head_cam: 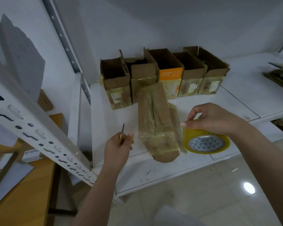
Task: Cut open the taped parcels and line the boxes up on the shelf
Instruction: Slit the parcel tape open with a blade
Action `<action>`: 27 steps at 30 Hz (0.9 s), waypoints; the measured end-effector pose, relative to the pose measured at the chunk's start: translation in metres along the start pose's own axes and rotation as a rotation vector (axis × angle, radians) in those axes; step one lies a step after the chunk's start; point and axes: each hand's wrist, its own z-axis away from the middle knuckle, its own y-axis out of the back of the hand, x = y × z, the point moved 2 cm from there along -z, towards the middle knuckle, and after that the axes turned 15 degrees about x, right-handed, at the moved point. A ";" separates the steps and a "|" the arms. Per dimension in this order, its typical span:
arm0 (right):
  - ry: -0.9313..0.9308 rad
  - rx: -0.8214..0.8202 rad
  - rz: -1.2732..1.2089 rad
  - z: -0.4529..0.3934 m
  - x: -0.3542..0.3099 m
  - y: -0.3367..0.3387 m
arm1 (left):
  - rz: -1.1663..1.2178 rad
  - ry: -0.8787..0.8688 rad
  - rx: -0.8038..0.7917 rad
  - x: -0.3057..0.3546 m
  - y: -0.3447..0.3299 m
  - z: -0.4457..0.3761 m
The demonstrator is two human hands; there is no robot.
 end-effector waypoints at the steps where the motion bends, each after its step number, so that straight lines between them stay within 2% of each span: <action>1: -0.011 -0.010 0.014 -0.001 0.005 -0.003 | 0.018 0.026 -0.017 -0.002 -0.005 0.003; 8: -0.088 -0.072 0.019 -0.006 0.040 -0.025 | 0.251 0.238 -0.200 -0.006 -0.041 0.025; 13: -0.117 -0.071 -0.089 -0.004 0.056 -0.040 | 0.382 0.379 -0.285 -0.006 -0.055 0.040; 20: -0.124 -0.027 -0.193 -0.002 0.061 -0.047 | 0.257 0.573 -0.358 -0.029 -0.060 0.042; 22: -0.126 -0.009 -0.203 -0.003 0.062 -0.048 | 0.222 0.472 -0.312 -0.024 -0.051 0.032; 25: -0.120 -0.008 -0.210 -0.003 0.061 -0.048 | 0.115 0.113 -0.178 0.009 -0.032 0.010; 27: -0.115 -0.015 -0.218 -0.005 0.061 -0.048 | 0.080 -0.085 -0.212 0.046 -0.027 0.006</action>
